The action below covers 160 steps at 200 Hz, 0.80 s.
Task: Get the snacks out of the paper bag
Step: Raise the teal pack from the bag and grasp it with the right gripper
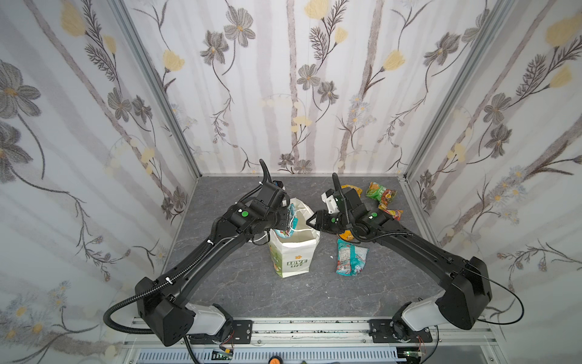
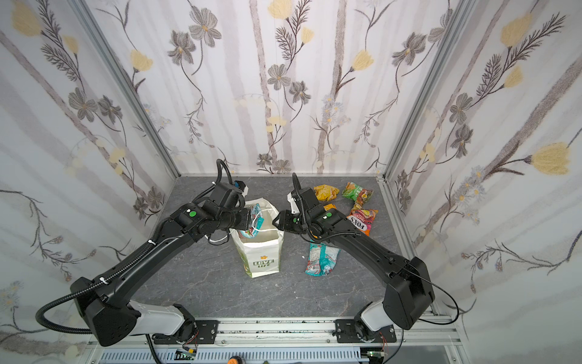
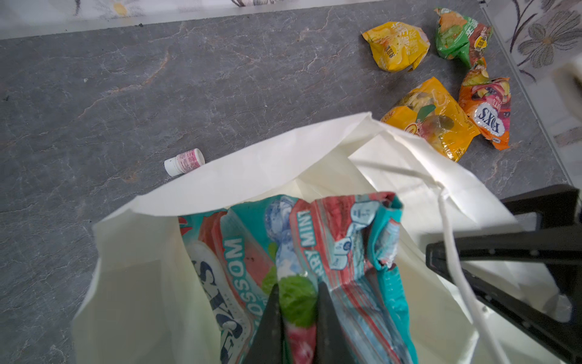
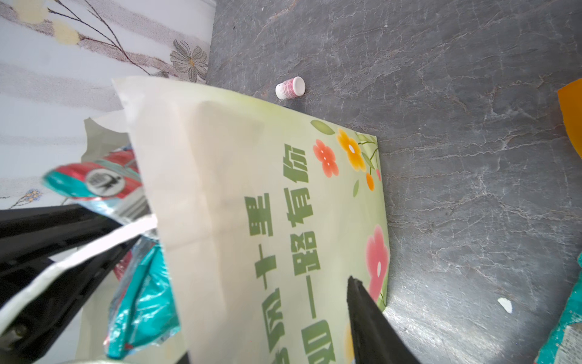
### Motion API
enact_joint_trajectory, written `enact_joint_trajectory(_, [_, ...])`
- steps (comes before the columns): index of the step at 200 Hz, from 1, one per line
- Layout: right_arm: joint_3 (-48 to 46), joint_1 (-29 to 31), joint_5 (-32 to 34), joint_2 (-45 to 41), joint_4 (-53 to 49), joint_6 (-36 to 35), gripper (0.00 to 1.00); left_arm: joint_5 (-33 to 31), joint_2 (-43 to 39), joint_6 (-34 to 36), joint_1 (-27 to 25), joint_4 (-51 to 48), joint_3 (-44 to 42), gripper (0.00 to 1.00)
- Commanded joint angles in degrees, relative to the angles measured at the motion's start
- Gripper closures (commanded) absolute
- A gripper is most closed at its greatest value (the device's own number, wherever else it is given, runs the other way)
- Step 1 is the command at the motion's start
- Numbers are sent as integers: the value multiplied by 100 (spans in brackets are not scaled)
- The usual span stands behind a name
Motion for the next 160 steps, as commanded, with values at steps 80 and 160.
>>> enact_joint_trajectory(80, [624, -44, 289, -626, -286, -105, 22, -270, -329, -21, 91, 548, 562, 100])
enact_joint_trajectory(160, [1781, -128, -270, -648, 505, -230, 3, -369, -324, 31, 107, 707, 1243, 100])
